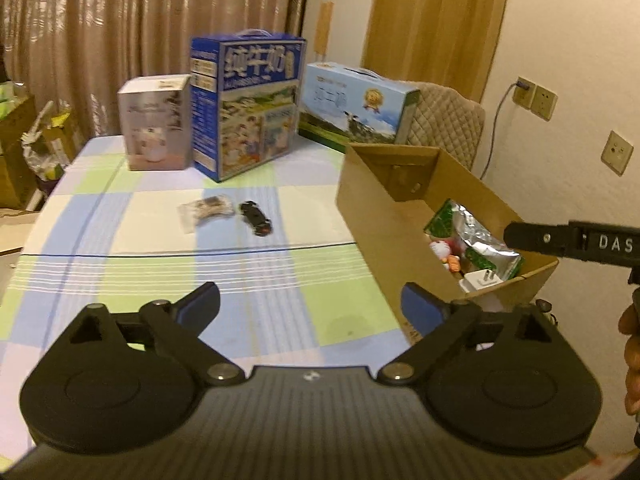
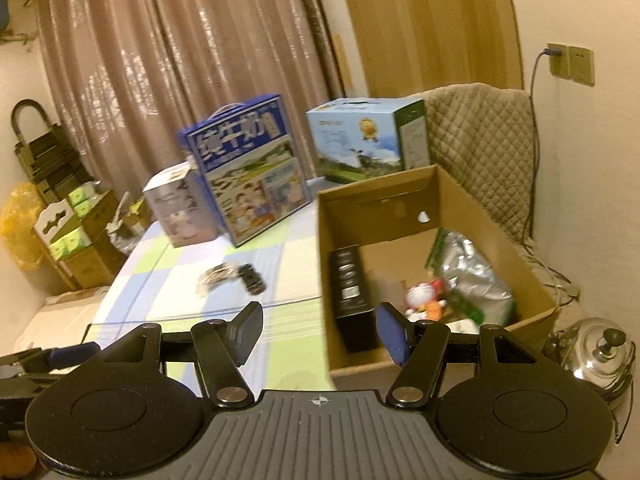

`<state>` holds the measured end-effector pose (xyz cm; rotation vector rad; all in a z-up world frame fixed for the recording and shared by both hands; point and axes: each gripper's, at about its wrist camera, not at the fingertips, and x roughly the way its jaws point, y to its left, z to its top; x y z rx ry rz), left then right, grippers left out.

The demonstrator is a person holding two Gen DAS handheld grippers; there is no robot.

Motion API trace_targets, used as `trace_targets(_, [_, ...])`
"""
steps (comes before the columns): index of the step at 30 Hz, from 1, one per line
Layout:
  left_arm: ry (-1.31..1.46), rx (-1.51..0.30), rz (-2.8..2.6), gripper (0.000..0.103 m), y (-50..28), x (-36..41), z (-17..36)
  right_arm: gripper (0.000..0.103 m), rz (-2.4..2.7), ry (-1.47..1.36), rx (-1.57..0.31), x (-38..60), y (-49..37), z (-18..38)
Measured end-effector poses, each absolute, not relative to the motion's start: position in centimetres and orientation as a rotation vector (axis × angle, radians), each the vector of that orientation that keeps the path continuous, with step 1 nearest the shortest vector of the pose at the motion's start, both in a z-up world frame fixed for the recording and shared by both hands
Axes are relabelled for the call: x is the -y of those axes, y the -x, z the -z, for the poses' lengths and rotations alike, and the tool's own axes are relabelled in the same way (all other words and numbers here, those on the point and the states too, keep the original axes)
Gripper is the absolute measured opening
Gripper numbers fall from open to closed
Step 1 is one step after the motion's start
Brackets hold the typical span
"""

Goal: Organize objects
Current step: 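Open the right tool to drop the red Doraemon figure into the box, then withdraw both tools from the box toward the cotton swab bag and toy car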

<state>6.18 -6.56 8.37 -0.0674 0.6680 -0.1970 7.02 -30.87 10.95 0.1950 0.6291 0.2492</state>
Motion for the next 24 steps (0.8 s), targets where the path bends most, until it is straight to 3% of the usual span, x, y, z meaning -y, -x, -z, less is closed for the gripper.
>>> trace_targets(3, [0.060, -0.656, 0.171, 0.102, -5.1, 5.0, -8.8, 0.060, -0.271, -0.187, -0.634, 29.4, -6.1, -10.9])
trace_targets(24, [0.097, -0.644, 0.065, 0.102, -2.5, -2.5, -9.0, 0.060, -0.380, -0.111, -0.660, 22.8, -4.8, -10.2])
